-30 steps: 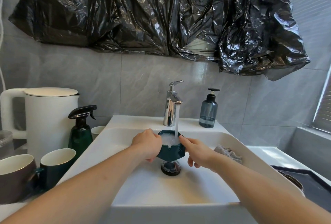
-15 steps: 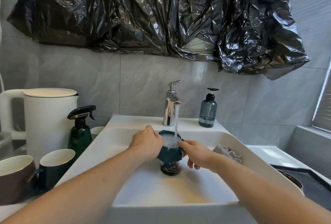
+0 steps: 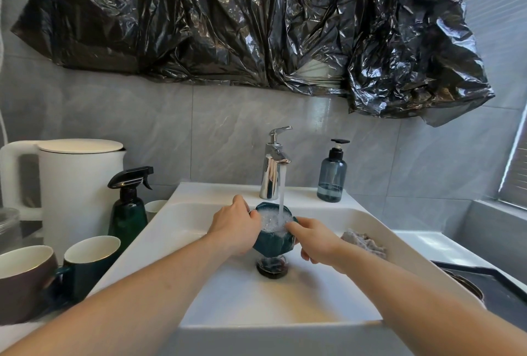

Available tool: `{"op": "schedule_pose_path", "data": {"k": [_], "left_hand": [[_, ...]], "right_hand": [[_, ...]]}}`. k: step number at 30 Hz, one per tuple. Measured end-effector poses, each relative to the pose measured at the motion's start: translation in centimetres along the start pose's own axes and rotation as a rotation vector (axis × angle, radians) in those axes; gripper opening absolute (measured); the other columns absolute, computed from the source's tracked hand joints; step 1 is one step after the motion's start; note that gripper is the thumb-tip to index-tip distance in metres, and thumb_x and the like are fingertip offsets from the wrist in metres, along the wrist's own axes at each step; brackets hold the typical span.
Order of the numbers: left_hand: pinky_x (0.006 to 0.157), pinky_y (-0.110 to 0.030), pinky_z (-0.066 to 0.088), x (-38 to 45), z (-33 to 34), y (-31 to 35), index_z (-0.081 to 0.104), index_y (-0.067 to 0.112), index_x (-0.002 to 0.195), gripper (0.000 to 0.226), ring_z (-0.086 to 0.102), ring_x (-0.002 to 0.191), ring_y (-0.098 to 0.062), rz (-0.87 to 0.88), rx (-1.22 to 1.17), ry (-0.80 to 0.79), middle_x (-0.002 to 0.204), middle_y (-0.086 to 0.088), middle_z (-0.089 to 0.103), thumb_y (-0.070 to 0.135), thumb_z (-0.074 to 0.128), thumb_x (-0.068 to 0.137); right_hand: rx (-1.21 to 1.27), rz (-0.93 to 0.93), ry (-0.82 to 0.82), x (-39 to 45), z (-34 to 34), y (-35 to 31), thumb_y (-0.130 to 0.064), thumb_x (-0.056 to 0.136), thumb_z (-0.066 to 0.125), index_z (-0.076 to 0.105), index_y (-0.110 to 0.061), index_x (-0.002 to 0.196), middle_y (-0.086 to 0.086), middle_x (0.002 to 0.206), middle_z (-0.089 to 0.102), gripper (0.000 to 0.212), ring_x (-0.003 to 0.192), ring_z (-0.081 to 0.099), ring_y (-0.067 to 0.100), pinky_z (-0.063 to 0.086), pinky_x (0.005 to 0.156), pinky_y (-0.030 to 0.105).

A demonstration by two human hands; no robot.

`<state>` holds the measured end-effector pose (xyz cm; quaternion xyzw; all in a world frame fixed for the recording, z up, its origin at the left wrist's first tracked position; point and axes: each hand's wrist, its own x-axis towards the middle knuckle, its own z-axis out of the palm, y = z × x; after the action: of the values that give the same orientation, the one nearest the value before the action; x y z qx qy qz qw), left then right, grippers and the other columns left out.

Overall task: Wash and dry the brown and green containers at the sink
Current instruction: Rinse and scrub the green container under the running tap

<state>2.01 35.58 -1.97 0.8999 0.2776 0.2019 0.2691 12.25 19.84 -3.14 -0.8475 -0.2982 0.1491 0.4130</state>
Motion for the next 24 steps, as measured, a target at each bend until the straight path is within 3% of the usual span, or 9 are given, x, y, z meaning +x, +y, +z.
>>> {"op": "schedule_pose_path", "data": {"k": [4, 6, 10, 13, 15, 17, 19, 22, 24], "left_hand": [[0.035, -0.018, 0.041, -0.3, -0.1, 0.2, 0.047, 0.019, 0.114, 0.021, 0.07, 0.081, -0.025, -0.025, -0.028, -0.065, 0.106, -0.01, 0.068, 0.034, 0.034, 0.108], [0.03, -0.015, 0.036, -0.3, -0.2, 0.3, 0.046, 0.02, 0.115, 0.02, 0.07, 0.074, -0.022, -0.035, -0.056, -0.085, 0.105, -0.011, 0.07, 0.035, 0.034, 0.109], [0.047, -0.023, 0.045, -0.3, 0.0, 0.2, 0.045, 0.021, 0.118, 0.022, 0.071, 0.062, -0.019, -0.045, -0.109, -0.119, 0.102, -0.008, 0.07, 0.035, 0.032, 0.109], [0.072, -0.033, 0.059, -0.1, 0.3, 0.0, 0.044, 0.02, 0.12, 0.023, 0.075, 0.065, -0.024, -0.036, -0.125, -0.144, 0.098, -0.006, 0.068, 0.035, 0.031, 0.109], [0.087, -0.039, 0.06, 0.1, 0.5, -0.2, 0.043, 0.02, 0.121, 0.023, 0.077, 0.067, -0.026, -0.023, -0.122, -0.156, 0.097, -0.006, 0.069, 0.034, 0.031, 0.108], [0.088, -0.041, 0.06, 0.2, 0.6, -0.2, 0.042, 0.019, 0.121, 0.023, 0.075, 0.065, -0.026, -0.024, -0.125, -0.164, 0.096, -0.008, 0.07, 0.034, 0.03, 0.108], [0.085, -0.043, 0.062, 0.2, 0.7, -0.2, 0.042, 0.018, 0.122, 0.023, 0.076, 0.068, -0.028, -0.027, -0.145, -0.17, 0.096, -0.01, 0.072, 0.033, 0.031, 0.108], [0.078, -0.04, 0.064, 0.2, 0.7, -0.2, 0.042, 0.017, 0.124, 0.023, 0.073, 0.065, -0.027, -0.031, -0.165, -0.185, 0.094, -0.013, 0.073, 0.028, 0.032, 0.107], [0.078, -0.04, 0.064, 0.1, 0.6, -0.2, 0.041, 0.016, 0.124, 0.023, 0.072, 0.063, -0.027, -0.033, -0.171, -0.202, 0.09, -0.014, 0.073, 0.023, 0.033, 0.104]], "right_hand": [[0.06, -0.041, 0.036, -0.1, 0.0, 0.0, -0.03, 0.108, 0.041, 0.063, -0.022, 0.124, 0.009, 0.094, 0.061, 0.027, 0.056, 0.041, 0.017, 0.034, 0.041, 0.019], [0.083, -0.074, 0.06, 0.1, -0.1, 0.2, -0.028, 0.109, 0.042, 0.063, -0.027, 0.123, 0.001, 0.083, 0.064, 0.025, 0.049, 0.044, 0.01, 0.034, 0.042, 0.018], [0.111, -0.129, 0.086, 0.7, -0.2, 0.8, -0.026, 0.109, 0.044, 0.059, -0.03, 0.137, -0.007, 0.074, 0.067, 0.032, 0.034, 0.044, -0.002, 0.033, 0.041, 0.014], [0.127, -0.151, 0.094, 1.1, -0.1, 0.9, -0.026, 0.108, 0.044, 0.059, -0.033, 0.14, -0.009, 0.071, 0.068, 0.036, 0.035, 0.039, 0.001, 0.031, 0.041, 0.017], [0.131, -0.174, 0.094, 1.3, 0.1, 1.0, -0.03, 0.105, 0.046, 0.061, -0.038, 0.138, -0.004, 0.074, 0.07, 0.037, 0.044, 0.045, 0.013, 0.039, 0.046, 0.025], [0.13, -0.179, 0.092, 1.5, 0.2, 1.3, -0.04, 0.099, 0.047, 0.059, -0.044, 0.137, 0.005, 0.091, 0.079, 0.04, 0.075, 0.069, 0.036, 0.058, 0.072, 0.044], [0.135, -0.192, 0.095, 1.7, 0.1, 1.5, -0.041, 0.1, 0.048, 0.06, -0.048, 0.133, 0.003, 0.099, 0.081, 0.036, 0.105, 0.07, 0.039, 0.056, 0.092, 0.05], [0.15, -0.222, 0.126, 1.6, 0.2, 1.2, -0.035, 0.105, 0.051, 0.06, -0.042, 0.137, -0.005, 0.098, 0.081, 0.034, 0.104, 0.074, 0.023, 0.054, 0.098, 0.05], [0.168, -0.219, 0.117, 1.7, 0.2, 1.1, -0.035, 0.106, 0.051, 0.056, -0.038, 0.143, -0.006, 0.102, 0.08, 0.037, 0.102, 0.075, 0.014, 0.057, 0.095, 0.041]]}}
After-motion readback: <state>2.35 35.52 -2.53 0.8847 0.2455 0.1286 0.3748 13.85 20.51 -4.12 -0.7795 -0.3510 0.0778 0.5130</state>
